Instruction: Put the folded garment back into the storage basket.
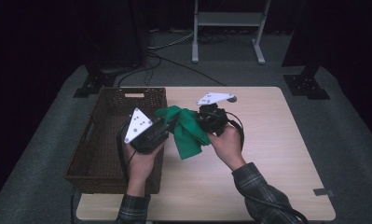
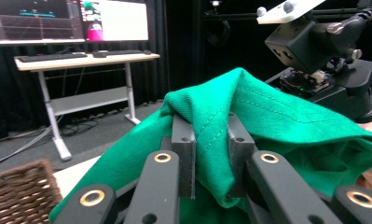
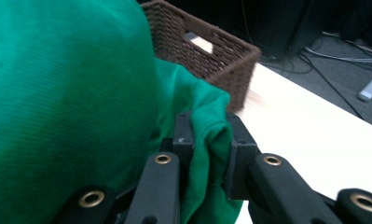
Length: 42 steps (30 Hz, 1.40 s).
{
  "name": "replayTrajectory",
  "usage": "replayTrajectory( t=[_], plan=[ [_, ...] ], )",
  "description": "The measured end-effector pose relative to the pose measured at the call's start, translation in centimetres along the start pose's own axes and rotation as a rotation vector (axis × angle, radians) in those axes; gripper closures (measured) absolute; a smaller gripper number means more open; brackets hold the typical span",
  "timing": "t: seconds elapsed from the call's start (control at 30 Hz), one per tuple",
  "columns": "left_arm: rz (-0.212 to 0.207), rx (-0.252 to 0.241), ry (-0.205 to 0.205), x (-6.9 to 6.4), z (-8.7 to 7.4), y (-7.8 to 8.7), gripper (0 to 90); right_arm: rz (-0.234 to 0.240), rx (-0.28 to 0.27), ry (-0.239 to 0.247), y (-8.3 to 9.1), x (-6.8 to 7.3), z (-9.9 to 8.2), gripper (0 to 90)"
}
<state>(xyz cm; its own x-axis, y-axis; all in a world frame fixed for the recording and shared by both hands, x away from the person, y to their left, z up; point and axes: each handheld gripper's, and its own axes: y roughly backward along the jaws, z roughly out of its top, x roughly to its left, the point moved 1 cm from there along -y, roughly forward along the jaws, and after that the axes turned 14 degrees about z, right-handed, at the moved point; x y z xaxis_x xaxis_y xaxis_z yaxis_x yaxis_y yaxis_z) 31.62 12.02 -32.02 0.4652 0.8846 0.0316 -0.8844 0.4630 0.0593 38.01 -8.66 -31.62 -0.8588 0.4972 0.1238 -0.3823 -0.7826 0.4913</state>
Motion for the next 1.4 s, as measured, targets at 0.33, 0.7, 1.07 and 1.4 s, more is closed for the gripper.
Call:
replayTrajectory(
  t=[0.33,0.7,1.07,1.4],
  plan=[
    [0.067,-0.02,-0.003,3.5,-0.1,1.8,78.6,0.045,-0.021,0.022,-3.9,1.5,2.4,79.1],
    [0.141,-0.024,-0.021,7.1,-0.8,3.7,78.6,0.106,-0.043,0.05,-8.2,2.7,4.0,79.0],
    [0.214,-0.014,-0.026,10.2,-2.3,5.3,78.5,0.147,-0.045,0.097,-12.6,3.5,4.8,79.0],
    [0.255,0.029,-0.003,12.4,-4.0,5.9,78.5,0.18,-0.025,0.089,-16.3,3.4,4.2,79.0]
  ],
)
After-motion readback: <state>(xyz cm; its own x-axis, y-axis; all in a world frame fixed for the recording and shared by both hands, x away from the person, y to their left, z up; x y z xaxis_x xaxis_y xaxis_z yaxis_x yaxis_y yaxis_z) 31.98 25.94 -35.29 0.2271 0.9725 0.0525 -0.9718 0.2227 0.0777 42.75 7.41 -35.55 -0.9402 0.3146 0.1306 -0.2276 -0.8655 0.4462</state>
